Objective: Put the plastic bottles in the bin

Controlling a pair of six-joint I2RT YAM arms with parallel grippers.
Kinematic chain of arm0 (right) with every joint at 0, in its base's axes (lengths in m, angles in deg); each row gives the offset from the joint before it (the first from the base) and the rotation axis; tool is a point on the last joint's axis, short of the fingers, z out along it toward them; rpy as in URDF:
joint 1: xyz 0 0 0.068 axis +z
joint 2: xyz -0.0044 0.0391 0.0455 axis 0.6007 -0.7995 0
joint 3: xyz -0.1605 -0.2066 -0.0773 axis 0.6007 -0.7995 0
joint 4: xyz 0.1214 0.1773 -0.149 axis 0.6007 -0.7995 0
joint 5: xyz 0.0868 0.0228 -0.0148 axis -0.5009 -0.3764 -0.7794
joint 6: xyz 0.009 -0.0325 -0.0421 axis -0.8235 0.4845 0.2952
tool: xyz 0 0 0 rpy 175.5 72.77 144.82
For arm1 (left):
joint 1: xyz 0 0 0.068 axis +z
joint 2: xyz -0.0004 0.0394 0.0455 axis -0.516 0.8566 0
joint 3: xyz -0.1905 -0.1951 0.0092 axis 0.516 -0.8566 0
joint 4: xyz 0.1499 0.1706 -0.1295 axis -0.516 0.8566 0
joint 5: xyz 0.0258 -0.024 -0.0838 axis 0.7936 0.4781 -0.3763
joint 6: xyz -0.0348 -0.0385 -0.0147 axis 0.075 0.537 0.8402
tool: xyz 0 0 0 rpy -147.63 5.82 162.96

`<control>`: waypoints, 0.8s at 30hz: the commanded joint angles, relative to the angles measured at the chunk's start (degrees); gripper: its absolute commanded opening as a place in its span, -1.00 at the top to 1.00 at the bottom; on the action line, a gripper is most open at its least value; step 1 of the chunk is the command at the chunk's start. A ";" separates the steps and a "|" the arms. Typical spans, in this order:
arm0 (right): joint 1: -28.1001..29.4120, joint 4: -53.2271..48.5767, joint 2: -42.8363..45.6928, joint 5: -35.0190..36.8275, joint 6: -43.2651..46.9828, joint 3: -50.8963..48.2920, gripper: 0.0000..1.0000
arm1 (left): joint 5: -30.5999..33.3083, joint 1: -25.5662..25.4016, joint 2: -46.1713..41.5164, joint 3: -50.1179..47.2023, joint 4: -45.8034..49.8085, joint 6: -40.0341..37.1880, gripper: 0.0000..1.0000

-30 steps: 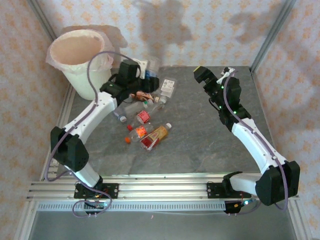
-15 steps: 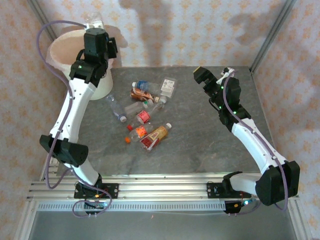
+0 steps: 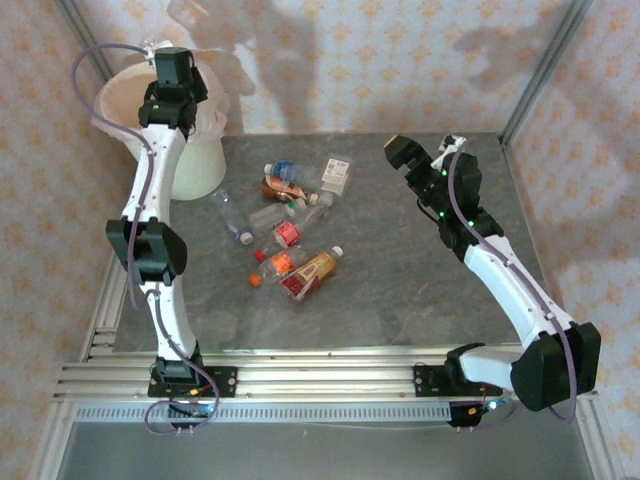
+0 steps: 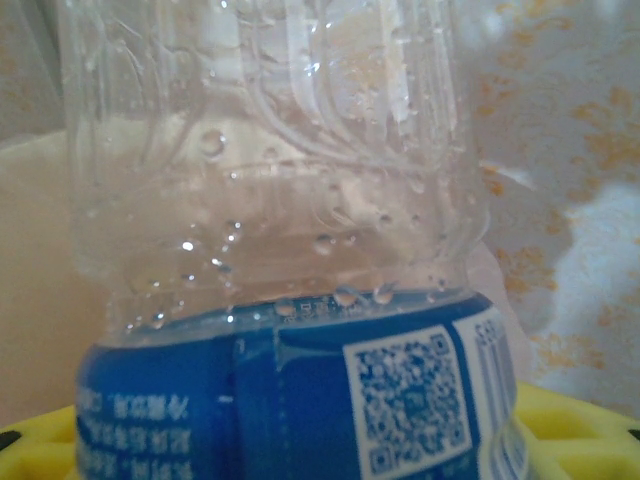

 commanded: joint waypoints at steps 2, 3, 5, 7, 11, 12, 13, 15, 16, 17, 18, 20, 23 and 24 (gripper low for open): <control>0.10 -1.50 0.59 -0.79 0.67 1.30 -0.98 | -3.48 1.38 4.40 10.86 5.64 4.44 -0.19; 0.10 -2.11 0.59 -0.65 0.97 1.46 -0.98 | -3.56 1.79 5.46 12.29 7.07 5.84 -0.19; 0.10 -2.63 0.51 -0.34 1.16 1.52 -0.99 | -5.62 2.66 6.13 12.55 7.65 8.58 -0.20; 0.10 -2.32 0.46 -0.28 1.07 1.36 -0.98 | -8.39 3.14 6.28 11.51 6.92 10.54 -0.22; 0.10 -2.02 -0.27 0.97 0.90 1.38 -0.98 | -12.51 3.17 7.40 11.30 6.18 12.85 -0.32; 0.10 -2.42 -0.53 1.93 0.80 1.43 -0.99 | -13.31 3.17 7.66 11.37 5.99 13.40 -0.35; 0.09 -2.46 -0.64 2.30 0.88 1.38 -0.98 | -13.88 3.21 7.87 11.43 5.79 13.82 -0.38; 0.08 -1.91 -0.88 2.33 0.79 1.08 -0.98 | -14.63 3.17 8.24 11.72 5.59 14.55 -0.48; 0.10 -1.81 -0.97 2.19 0.63 1.07 -0.98 | -14.63 3.19 8.37 11.84 5.64 14.73 -0.51; 0.10 -1.89 -1.07 2.05 0.46 1.03 -0.98 | -14.51 3.17 8.41 12.19 5.62 14.91 -0.55; 0.09 -1.99 -1.20 1.88 0.46 1.16 -0.98 | -14.39 3.17 8.27 12.48 5.69 15.02 -0.62; 0.05 -2.36 -1.19 1.72 0.37 1.16 -0.98 | -14.24 3.17 8.21 13.18 6.05 15.05 -0.75; 0.10 -2.75 -1.26 1.74 0.44 1.08 -0.98 | -14.74 3.22 7.32 13.62 6.20 14.86 -0.86; 0.10 -2.86 -1.37 1.78 0.44 1.05 -0.98 | -15.57 3.18 6.84 13.64 6.01 14.76 -0.88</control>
